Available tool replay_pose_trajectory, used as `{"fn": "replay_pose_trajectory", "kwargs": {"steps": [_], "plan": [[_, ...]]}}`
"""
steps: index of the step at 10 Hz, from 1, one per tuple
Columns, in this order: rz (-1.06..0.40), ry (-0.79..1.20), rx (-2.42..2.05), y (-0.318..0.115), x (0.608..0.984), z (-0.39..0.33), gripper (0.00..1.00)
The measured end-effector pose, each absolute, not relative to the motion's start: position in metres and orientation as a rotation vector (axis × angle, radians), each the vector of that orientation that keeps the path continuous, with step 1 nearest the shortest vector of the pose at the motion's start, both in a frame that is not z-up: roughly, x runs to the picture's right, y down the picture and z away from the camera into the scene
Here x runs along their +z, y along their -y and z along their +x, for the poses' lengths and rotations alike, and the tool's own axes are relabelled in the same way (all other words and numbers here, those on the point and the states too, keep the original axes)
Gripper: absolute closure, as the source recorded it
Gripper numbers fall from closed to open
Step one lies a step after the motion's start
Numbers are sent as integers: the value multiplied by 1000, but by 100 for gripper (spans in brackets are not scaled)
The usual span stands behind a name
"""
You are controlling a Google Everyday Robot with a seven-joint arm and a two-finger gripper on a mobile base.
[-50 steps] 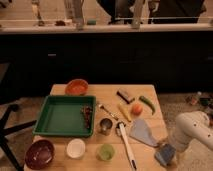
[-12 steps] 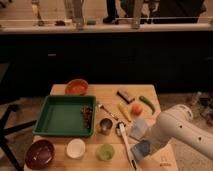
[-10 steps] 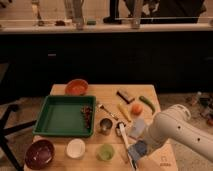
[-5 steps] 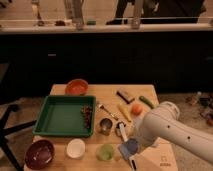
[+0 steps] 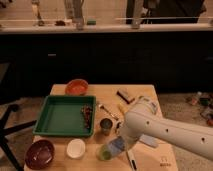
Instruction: Place sponge in paper cup
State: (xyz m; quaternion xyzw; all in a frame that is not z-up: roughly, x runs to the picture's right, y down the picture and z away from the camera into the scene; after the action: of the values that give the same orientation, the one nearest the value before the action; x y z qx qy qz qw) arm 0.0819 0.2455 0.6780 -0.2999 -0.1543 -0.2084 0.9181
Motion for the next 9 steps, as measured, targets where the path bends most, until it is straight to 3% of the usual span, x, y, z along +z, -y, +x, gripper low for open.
{"fn": "replay_pose_trajectory", "kwargs": {"steps": [9], "plan": [[-625,332,-439,-254,684,70,100]]}}
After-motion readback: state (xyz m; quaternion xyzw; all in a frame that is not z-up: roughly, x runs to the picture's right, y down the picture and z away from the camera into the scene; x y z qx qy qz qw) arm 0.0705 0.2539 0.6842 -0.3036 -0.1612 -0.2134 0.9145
